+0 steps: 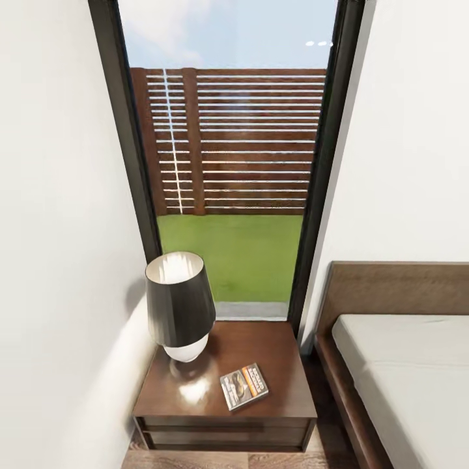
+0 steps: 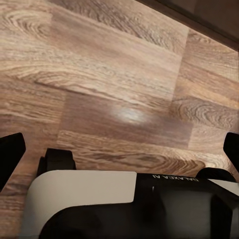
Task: In the bedroom, move the book from the bed onto either nightstand, and place the two sandals side by side next to the bed.
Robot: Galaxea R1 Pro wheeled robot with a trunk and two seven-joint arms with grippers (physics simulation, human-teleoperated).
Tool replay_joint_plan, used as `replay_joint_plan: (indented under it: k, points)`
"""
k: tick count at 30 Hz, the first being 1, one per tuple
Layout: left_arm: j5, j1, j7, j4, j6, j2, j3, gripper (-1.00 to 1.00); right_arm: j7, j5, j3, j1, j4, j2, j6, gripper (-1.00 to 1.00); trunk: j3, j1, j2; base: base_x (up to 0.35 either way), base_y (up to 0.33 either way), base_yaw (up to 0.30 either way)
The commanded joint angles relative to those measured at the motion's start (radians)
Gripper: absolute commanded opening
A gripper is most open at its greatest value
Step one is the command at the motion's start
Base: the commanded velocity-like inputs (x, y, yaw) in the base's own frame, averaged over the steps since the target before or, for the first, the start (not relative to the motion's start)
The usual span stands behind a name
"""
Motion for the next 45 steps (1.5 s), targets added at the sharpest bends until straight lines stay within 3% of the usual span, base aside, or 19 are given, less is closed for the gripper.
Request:
replay_joint_plan:
  k: [1,9,17,26,30,35,40,45]
  points:
    - [-0.004,0.004,-0.002,0.002,-0.004,0.0,0.008,1.0,-0.004,0.002,0.001,-0.001,0.004,0.0,0.002,1.0,0.002,-0.004,0.007,0.0,0.0,0.0]
    - [-0.004,0.035,0.066,0.005,-0.01,-0.003,0.008,1.0,-0.096,0.091,0.002,0.017,0.004,0.005,0.002,1.0,0.027,-0.035,0.063,0.0,0.0,0.0]
    - [-0.005,0.062,0.126,0.007,-0.014,-0.011,0.007,1.0,-0.279,0.181,0.004,0.048,0.004,0.012,0.007,1.0,0.052,-0.065,0.119,0.0,0.0,0.0]
    - [-0.007,0.071,0.148,0.008,-0.016,-0.013,0.007,1.0,-0.391,0.218,0.004,0.064,0.004,0.013,0.014,1.0,0.081,-0.1,0.182,0.0,0.0,0.0]
    - [-0.008,0.079,0.172,0.008,-0.016,-0.014,0.006,1.0,-0.436,0.224,0.005,0.066,0.004,0.013,0.015,1.0,0.093,-0.115,0.21,0.0,0.0,0.0]
    - [-0.009,0.087,0.216,0.008,-0.016,-0.016,0.006,1.0,-0.502,0.26,0.006,0.067,0.004,0.013,0.025,1.0,0.109,-0.134,0.245,0.0,0.0,0.0]
    - [-0.009,0.089,0.25,0.008,-0.016,-0.023,0.007,1.0,-0.543,0.306,0.006,0.067,0.004,0.013,0.033,1.0,0.124,-0.154,0.28,0.0,0.0,0.0]
    - [-0.01,0.09,0.273,0.008,-0.016,-0.032,0.007,1.0,-0.562,0.326,0.005,0.067,0.004,0.013,0.036,1.0,0.14,-0.173,0.315,0.0,0.0,0.0]
